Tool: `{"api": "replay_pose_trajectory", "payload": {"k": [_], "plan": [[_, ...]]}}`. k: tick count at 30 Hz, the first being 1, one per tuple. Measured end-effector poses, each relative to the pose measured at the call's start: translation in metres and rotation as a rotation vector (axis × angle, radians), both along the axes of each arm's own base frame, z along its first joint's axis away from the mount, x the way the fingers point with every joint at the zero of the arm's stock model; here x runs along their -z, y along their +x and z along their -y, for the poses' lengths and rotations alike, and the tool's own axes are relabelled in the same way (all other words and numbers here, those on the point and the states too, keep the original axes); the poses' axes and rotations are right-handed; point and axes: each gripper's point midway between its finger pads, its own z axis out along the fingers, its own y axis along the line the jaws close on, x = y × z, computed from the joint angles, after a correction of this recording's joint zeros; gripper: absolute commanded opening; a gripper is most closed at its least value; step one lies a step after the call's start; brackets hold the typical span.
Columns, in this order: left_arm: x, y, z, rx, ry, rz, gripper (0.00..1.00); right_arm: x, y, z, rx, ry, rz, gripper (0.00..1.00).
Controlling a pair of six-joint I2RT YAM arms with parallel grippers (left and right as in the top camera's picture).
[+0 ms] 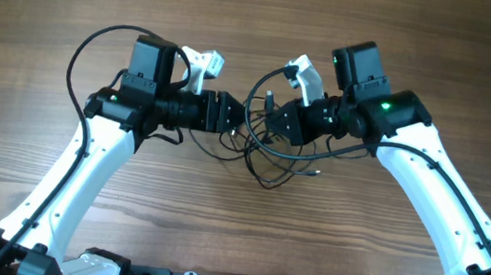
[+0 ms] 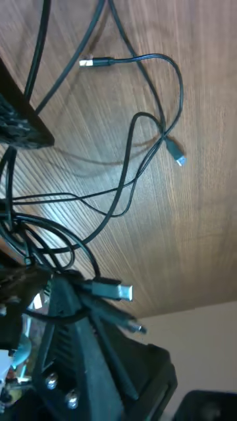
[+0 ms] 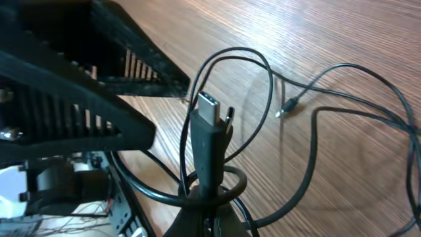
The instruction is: Untangle cables
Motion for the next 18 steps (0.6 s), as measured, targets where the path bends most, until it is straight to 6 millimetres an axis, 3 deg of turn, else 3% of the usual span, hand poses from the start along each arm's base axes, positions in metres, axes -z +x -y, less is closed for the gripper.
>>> {"api": "replay_pose_trajectory", "payload": {"k": [4, 8, 15, 18], "plan": [[-0.014, 0.006, -0.006, 0.012, -0.084, 0.027, 0.51, 0.007, 0.008, 0.008, 0.067, -0.056, -0.005, 0.04], [-0.02, -0.002, -0.004, 0.057, -0.136, 0.014, 0.45, 0.008, 0.009, 0.009, 0.081, -0.064, -0.008, 0.04], [-0.007, -0.023, -0.006, 0.136, -0.093, -0.007, 0.47, 0.009, 0.01, 0.01, 0.087, -0.072, -0.004, 0.04], [0.0, -0.026, -0.001, 0.177, -0.079, 0.001, 0.37, 0.009, 0.01, 0.01, 0.087, -0.072, -0.004, 0.04]]}}
